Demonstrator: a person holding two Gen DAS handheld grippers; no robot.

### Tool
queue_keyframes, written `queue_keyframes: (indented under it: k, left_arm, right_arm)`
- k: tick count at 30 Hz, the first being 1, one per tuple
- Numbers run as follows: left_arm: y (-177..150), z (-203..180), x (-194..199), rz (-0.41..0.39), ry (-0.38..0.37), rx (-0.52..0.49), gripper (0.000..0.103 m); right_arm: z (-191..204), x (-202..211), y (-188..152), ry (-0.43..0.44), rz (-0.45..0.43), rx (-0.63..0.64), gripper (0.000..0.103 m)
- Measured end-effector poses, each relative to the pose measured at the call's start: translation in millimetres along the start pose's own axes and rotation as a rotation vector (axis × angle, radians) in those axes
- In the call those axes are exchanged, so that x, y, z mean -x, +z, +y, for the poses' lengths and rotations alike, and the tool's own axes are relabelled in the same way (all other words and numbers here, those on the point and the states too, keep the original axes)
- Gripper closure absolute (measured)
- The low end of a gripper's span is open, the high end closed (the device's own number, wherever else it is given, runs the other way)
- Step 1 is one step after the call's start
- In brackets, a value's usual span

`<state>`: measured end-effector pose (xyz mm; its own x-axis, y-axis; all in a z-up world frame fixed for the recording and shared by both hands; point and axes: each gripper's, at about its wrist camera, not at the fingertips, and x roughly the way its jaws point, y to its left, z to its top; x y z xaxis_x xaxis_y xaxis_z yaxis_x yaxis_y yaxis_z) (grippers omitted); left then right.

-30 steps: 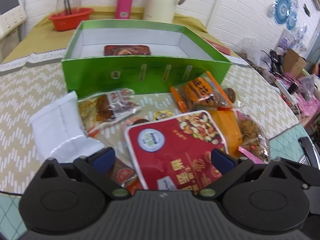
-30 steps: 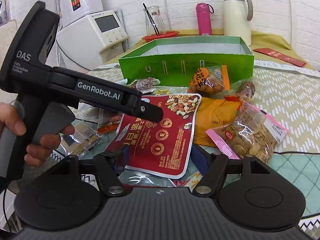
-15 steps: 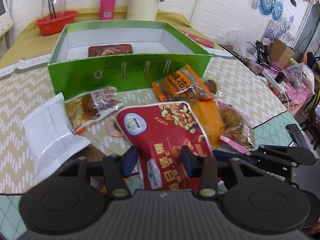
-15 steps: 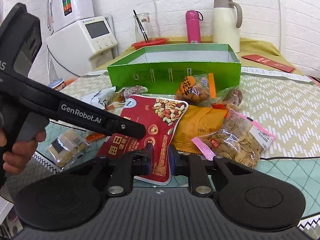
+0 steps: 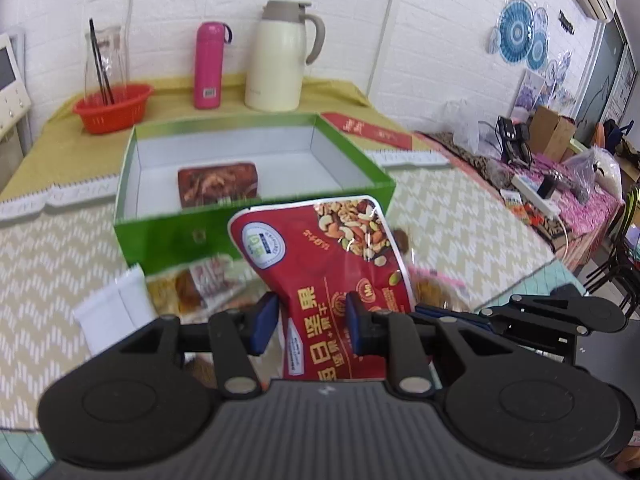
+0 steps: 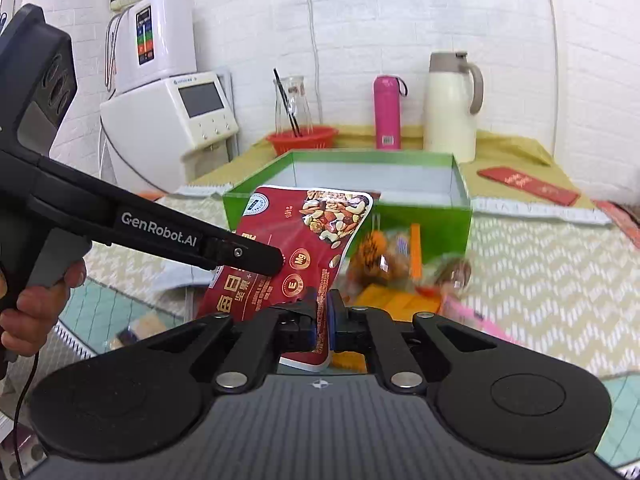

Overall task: Organize snacks
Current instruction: 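Carry the red nuts pouch with the left gripper and release it in the box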

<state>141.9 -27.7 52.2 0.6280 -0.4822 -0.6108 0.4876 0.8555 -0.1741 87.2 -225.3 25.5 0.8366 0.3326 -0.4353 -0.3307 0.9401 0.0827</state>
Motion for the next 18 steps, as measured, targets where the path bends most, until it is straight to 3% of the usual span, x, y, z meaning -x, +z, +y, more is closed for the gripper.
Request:
queue_keyframes:
  k: [9,18]
  left_arm:
    - [72.6,9.6,-19.6,-0.080,0.010,0.013,0.085]
    - [110.8,23.7,-78.2,-0.063,0.000,0.072,0.085]
  right_arm:
    - [-22.6,-30.1,56.4,-0.041,-0.099,0.018,0.092]
    - [-58.5,-75.2,76.2,-0.054,-0.104,-0.047,0.092]
